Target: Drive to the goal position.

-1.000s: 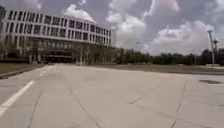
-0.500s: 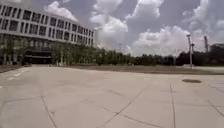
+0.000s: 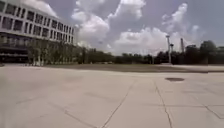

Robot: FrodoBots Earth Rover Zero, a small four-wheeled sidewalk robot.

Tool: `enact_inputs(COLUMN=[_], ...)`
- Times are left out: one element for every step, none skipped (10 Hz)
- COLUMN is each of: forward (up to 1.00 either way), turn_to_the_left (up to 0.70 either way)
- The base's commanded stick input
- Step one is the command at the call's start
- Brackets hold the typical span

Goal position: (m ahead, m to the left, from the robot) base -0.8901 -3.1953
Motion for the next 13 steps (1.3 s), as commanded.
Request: enact_inputs(forward=[0.7, 0.7, 0.7, 0.7, 0.7, 0.7, 0.7, 0.7, 0.7, 0.7, 0.7, 0.7, 0.7], turn_to_the_left=[-0.32, -0.32, -0.32, -0.32, -0.32, -0.32, -0.32, -0.32, -0.32, -0.32, -0.32, -0.32, -0.32])
